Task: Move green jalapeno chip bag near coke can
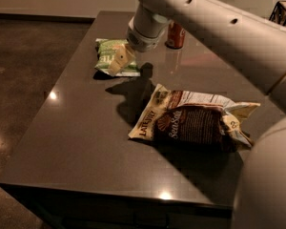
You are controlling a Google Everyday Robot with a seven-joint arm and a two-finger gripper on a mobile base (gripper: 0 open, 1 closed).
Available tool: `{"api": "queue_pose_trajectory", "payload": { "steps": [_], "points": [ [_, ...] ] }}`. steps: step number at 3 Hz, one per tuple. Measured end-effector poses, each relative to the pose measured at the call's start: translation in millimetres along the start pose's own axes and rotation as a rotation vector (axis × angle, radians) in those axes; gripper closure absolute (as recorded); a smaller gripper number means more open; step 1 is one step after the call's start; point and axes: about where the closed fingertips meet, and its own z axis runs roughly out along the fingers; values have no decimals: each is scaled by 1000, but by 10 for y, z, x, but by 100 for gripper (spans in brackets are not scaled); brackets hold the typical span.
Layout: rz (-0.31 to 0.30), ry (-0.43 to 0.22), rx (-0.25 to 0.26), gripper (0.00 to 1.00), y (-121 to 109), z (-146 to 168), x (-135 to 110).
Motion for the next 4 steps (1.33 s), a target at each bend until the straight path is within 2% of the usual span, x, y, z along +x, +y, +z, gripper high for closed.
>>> {"api": "queue_pose_trajectory", "payload": {
  "steps": [1,2,3,4],
  "points": [
    [45,-6,12,0,-120,199,-81],
    [67,-5,0,0,-131,365,-138],
    [72,-4,-26,16,-80,485,-195],
    [72,-5,-49,40,-60,523,-211]
  ]
}}
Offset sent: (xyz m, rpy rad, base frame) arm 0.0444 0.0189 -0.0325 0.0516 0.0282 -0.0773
